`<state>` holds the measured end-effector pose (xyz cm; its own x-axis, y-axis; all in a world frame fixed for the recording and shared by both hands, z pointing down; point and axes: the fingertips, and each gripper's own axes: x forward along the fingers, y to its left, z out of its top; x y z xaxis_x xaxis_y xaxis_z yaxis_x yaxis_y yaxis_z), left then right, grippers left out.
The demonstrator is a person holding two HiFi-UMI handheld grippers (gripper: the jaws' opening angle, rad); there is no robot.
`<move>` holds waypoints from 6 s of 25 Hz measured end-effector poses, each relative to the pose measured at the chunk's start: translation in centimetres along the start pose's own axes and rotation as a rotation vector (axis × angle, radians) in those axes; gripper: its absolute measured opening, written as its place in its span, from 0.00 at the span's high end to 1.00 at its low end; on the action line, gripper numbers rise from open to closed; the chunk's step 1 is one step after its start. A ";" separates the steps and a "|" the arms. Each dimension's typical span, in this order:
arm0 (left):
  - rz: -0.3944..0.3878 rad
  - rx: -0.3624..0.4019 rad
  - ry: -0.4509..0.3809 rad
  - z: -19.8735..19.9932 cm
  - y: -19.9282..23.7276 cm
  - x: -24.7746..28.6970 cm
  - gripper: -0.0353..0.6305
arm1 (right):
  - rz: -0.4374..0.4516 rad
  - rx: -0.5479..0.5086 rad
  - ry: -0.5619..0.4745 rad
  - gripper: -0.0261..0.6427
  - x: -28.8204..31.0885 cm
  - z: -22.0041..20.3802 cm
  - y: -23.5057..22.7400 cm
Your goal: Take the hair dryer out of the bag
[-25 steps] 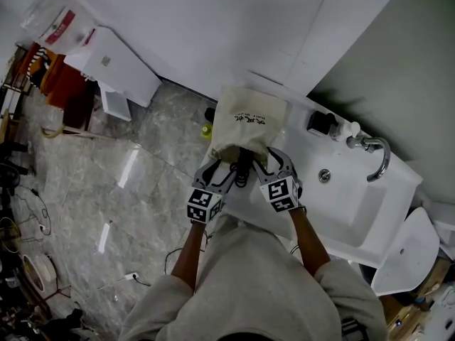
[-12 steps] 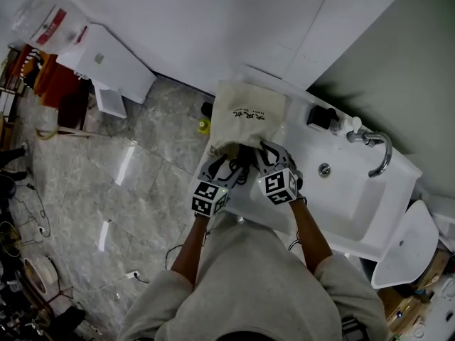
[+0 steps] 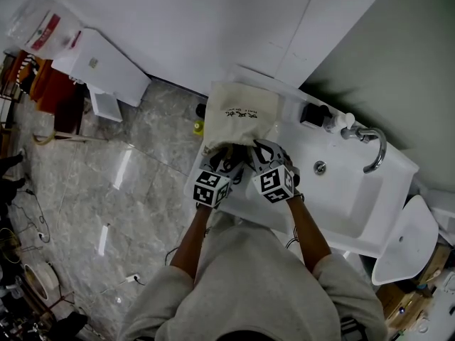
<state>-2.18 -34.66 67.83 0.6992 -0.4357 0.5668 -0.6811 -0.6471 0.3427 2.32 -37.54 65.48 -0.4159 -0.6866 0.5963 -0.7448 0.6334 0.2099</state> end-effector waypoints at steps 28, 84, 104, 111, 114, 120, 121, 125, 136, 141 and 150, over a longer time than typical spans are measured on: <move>0.038 -0.037 0.192 -0.1 2.1 7.9 0.52 | 0.037 -0.025 0.009 0.93 0.3 0.0 -0.4; -0.089 -0.055 0.261 -4.9 -1.9 2.7 0.60 | 0.005 -0.025 0.020 0.93 0.1 -0.2 -2.4; -0.131 0.033 0.160 -4.9 -6.0 -1.6 0.60 | 0.039 0.005 0.020 0.93 -0.3 -0.3 -3.3; -0.099 0.021 0.039 -3.6 -6.1 -3.5 0.60 | 0.070 0.016 0.022 0.93 -0.1 -0.7 -2.6; -0.078 0.030 -0.019 -2.4 -6.0 -4.4 0.60 | 0.083 0.017 0.021 0.93 0.0 -0.9 -2.1; -0.051 0.046 -0.123 0.4 -5.8 -6.5 0.60 | 0.103 0.037 0.028 0.93 -0.1 -1.6 -1.1; -0.046 0.054 -0.138 1.0 -5.7 -6.9 0.60 | 0.103 0.036 0.031 0.93 -0.1 -1.8 -1.0; -0.032 0.071 -0.188 2.9 -5.5 -8.0 0.60 | 0.103 0.044 0.036 0.91 -0.3 -2.2 -0.5; -0.007 0.107 -0.302 7.2 -4.7 -10.3 0.60 | 0.109 0.163 -0.018 0.66 -2.7 -2.7 0.3; -0.001 0.121 -0.359 9.3 -4.7 -10.9 0.60 | 0.075 0.281 -0.104 0.70 -5.8 -1.3 -0.4; -0.026 0.156 -0.473 14.3 -5.6 -11.9 0.61 | -0.076 0.338 -0.276 0.87 -11.4 3.5 -4.8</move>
<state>-3.57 -34.79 48.47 0.7623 -0.6308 0.1448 -0.6465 -0.7319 0.2151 8.84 -34.02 54.91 -0.4430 -0.8254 0.3498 -0.8884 0.4566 -0.0478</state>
